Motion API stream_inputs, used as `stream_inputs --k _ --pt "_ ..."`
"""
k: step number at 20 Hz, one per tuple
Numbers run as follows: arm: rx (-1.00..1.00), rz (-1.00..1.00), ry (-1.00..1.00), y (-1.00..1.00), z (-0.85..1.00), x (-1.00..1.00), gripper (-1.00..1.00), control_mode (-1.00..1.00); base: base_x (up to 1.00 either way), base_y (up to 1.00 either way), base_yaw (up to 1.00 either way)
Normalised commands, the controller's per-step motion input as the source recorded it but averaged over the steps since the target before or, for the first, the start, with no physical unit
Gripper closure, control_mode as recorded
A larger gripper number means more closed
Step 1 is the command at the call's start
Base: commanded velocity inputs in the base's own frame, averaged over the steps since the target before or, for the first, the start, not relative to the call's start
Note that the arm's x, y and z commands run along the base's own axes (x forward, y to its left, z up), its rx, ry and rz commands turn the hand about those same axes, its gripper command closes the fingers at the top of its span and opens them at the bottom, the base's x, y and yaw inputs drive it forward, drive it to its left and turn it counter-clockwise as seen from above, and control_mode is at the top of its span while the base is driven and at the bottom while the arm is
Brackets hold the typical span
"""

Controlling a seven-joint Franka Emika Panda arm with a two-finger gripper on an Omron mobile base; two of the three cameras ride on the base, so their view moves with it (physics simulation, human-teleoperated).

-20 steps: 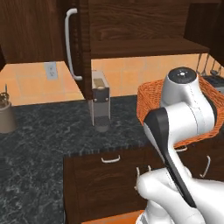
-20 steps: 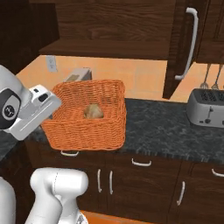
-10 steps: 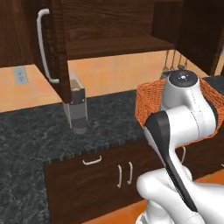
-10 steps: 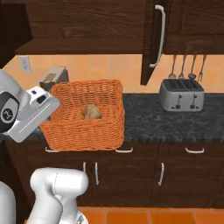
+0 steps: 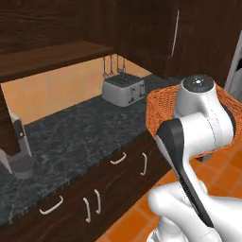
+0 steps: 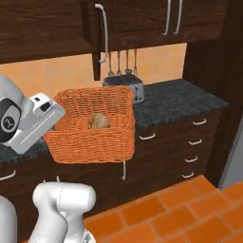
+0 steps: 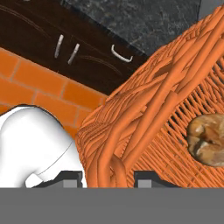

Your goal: Open the cabinet, pick up the bread from the cabinet and place it in the basket. Then move the basket to the dining counter.

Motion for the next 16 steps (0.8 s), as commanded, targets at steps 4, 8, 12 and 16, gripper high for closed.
stream_inputs --k 4,8,12,16 --pt "0.0 0.0 0.0 0.0 0.0 0.0 1.0 1.0 -0.15 -0.28 -0.7" --pt "0.0 0.0 0.0 0.0 0.0 0.0 1.0 1.0 -0.14 -0.26 -0.71" --pt "0.0 0.0 0.0 0.0 0.0 0.0 1.0 1.0 -0.11 -0.31 -0.69" --pt "0.0 0.0 0.0 0.0 0.0 0.0 1.0 1.0 -0.05 -0.29 -0.67"
